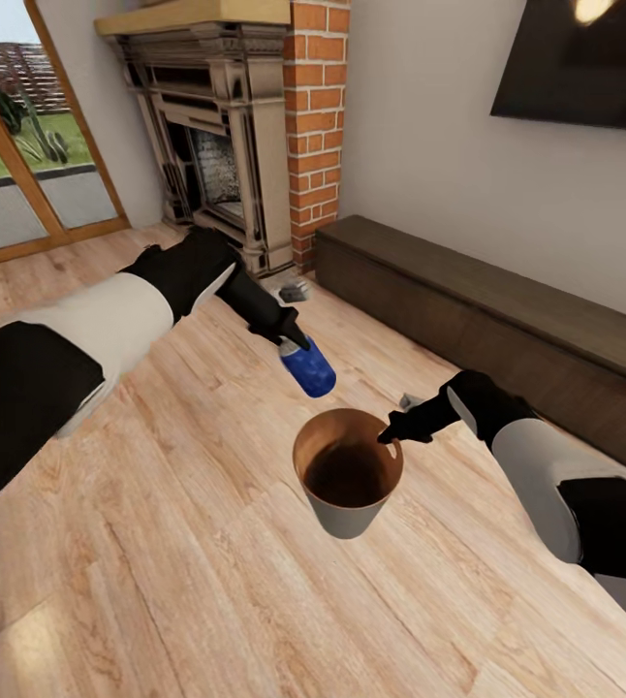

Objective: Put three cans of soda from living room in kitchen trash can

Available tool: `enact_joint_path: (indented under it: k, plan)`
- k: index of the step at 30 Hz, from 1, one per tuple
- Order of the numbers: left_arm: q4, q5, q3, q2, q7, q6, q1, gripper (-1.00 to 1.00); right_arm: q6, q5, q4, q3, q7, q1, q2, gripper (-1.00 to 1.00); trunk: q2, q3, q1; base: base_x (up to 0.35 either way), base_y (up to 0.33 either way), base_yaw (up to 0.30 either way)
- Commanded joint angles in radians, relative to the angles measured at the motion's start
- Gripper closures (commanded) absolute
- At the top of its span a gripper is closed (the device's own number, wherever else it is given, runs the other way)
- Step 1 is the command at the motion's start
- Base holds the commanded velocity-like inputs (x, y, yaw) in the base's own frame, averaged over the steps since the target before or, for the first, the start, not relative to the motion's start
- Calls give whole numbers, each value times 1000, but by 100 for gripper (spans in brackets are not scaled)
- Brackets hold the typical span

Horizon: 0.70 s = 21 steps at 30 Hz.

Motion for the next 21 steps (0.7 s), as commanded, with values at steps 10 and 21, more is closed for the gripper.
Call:
enact_joint_path:
  k: [10,21]
  plan:
    - [-95,-1,-31,-30,-14,0,80,100,12,-30,2,-7,-1,-2,12,100,0,0,0,0,0,0]
    - [-147,0,-37,-36,77,0,233,100,12,-31,-9,-8,-1,-15,28,100,0,0,0,0,0,0]
